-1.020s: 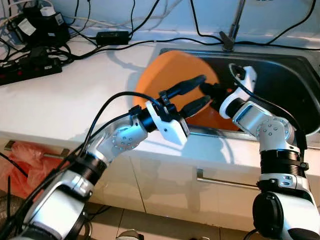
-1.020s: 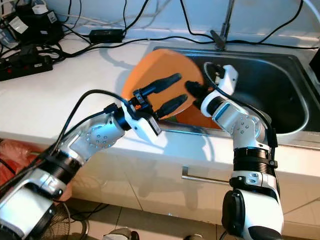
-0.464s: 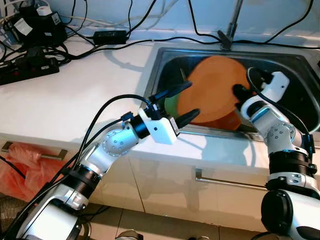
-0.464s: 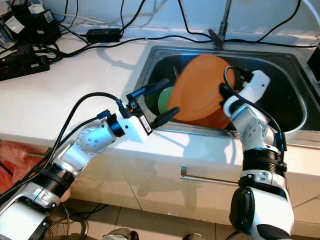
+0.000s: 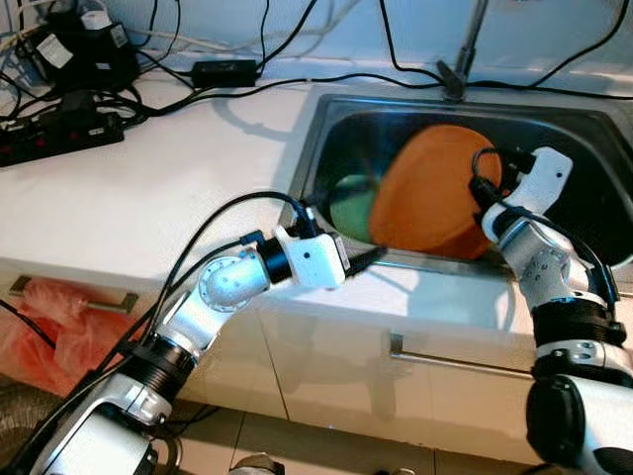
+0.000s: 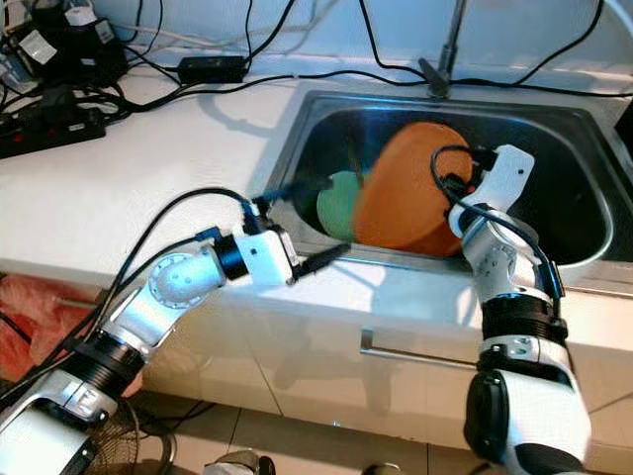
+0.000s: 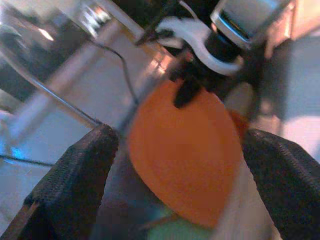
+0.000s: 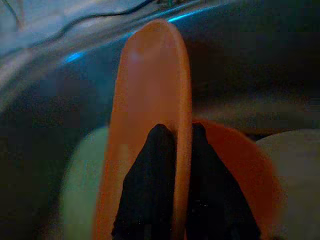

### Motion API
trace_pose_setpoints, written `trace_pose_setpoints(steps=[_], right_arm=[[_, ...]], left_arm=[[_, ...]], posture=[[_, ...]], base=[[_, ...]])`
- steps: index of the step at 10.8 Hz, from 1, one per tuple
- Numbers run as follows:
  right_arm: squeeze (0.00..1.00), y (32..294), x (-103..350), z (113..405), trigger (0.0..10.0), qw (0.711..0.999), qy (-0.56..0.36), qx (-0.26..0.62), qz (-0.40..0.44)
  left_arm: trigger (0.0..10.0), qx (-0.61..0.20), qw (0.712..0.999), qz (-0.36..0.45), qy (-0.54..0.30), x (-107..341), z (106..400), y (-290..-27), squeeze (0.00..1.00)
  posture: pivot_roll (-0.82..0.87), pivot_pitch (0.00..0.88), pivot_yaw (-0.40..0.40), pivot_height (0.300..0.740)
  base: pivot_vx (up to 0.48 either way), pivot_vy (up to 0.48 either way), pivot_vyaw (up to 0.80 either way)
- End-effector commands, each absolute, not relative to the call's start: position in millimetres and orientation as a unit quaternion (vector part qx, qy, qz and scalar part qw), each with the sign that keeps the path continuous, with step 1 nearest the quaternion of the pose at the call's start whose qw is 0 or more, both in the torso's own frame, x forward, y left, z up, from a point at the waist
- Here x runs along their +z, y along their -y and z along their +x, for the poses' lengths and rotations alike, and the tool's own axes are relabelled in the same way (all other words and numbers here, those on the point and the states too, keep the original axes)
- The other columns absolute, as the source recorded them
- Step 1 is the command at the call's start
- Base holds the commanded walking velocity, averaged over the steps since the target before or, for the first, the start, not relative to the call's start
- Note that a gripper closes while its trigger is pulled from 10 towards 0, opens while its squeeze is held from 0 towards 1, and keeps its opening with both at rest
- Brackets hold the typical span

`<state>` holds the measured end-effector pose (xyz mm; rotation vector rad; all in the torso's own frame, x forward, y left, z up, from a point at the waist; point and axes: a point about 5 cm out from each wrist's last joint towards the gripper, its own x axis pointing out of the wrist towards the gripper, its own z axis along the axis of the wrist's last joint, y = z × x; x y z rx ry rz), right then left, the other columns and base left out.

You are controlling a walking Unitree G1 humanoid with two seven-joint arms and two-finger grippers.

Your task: Kitchen organization

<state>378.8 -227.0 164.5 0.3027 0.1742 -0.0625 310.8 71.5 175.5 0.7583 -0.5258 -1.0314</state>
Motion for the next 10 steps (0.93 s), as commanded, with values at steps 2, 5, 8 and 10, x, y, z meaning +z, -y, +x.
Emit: trace_pose_setpoints(steps=[2, 5, 8, 10], right_arm=[[0.0, 232.7, 169.1, 381.3, 10.0, 0.994, -0.078, -0.039, 0.063], [0.0, 233.3, 165.2, 383.9, 10.0, 0.996, -0.09, -0.011, -0.023], [1.0, 230.3, 163.7, 383.8, 10.0, 0.995, -0.09, 0.016, -0.046], [1.0, 233.2, 166.7, 384.5, 10.0, 0.993, -0.079, 0.017, -0.085]], left_arm=[[10.0, -0.507, 0.764, 0.354, 0.185, 159.6, 309.8, -74.2, 1.0], [10.0, -0.514, 0.765, 0.362, 0.137, 152.9, 313.0, -78.9, 1.0], [10.0, -0.507, 0.768, 0.365, 0.137, 154.6, 315.8, -79.2, 1.0], [10.0, -0.503, 0.77, 0.368, 0.135, 155.3, 317.3, -79.8, 1.0]], posture=[[0.13, 0.051, 0.023, 0.74], [0.13, 0.05, 0.017, 0.74], [0.12, 0.044, 0.017, 0.74], [0.12, 0.043, 0.018, 0.74]], base=[[0.0, 0.0, 0.0], [0.0, 0.0, 0.0], [0.0, 0.0, 0.0], [0.0, 0.0, 0.0]])
